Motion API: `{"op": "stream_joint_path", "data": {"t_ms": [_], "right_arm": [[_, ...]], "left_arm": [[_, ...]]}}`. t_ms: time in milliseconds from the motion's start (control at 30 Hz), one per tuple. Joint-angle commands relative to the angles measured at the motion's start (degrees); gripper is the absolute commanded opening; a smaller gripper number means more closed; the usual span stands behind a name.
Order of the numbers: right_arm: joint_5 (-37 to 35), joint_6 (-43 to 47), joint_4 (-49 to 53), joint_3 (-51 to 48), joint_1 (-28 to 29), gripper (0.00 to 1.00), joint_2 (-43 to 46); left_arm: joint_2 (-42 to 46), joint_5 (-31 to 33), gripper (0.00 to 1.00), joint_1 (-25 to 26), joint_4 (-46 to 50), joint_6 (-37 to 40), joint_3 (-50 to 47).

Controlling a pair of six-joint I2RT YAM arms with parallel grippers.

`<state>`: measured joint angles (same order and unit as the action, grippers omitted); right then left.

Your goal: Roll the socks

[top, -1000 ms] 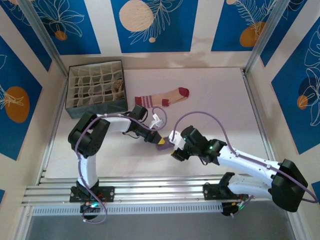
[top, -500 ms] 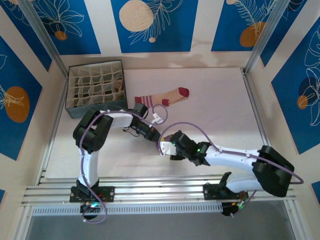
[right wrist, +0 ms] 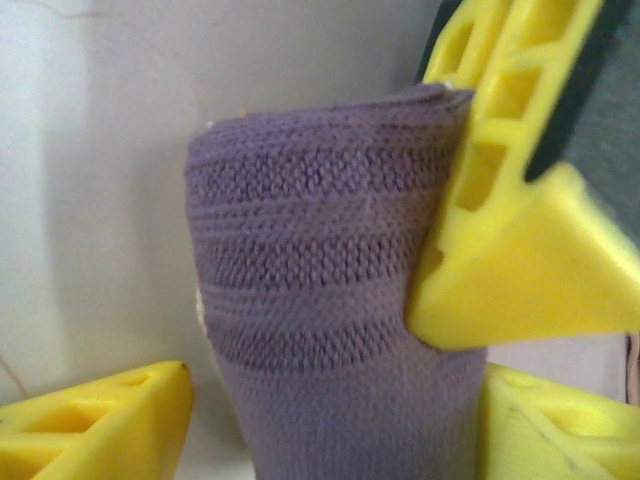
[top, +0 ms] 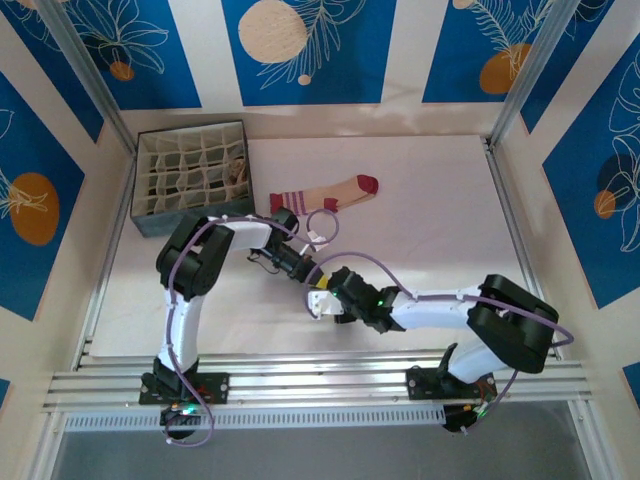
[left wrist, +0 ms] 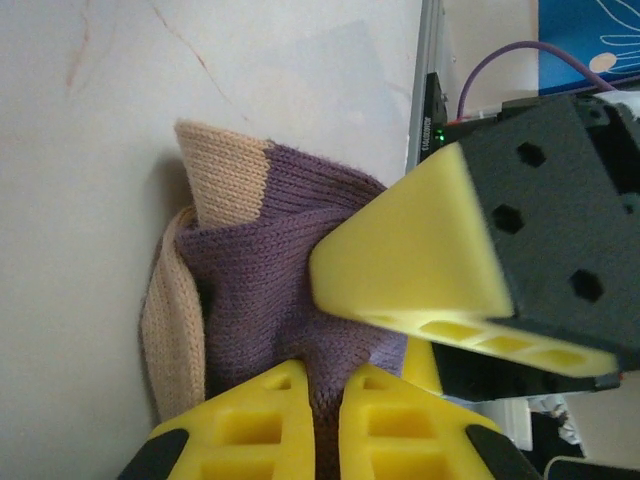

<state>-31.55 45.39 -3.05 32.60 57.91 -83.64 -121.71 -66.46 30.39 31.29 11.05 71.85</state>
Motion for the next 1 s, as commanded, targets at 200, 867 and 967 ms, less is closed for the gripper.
{"op": "stream_joint_path", "data": {"t_ms": [200,867,967], "right_arm": [[-0.44,-3.11,4.47,6.93,1.65,0.37,-7.28],[22.93,-42.94,21.13,14.34,-13.38,0.0,11.13],[30.57,-45.67,22.22,16.13,-18.02,0.0,13.91]], "left_arm": [[-1.21,2.71,0.14,-0.73,4.85,0.67,-0.43],[44.22,26.41,0.36,-7.52,-38.03,-7.64,-23.51],[49.66,26.27,0.33,-7.69,-48.05,-9.29,-29.87]]}}
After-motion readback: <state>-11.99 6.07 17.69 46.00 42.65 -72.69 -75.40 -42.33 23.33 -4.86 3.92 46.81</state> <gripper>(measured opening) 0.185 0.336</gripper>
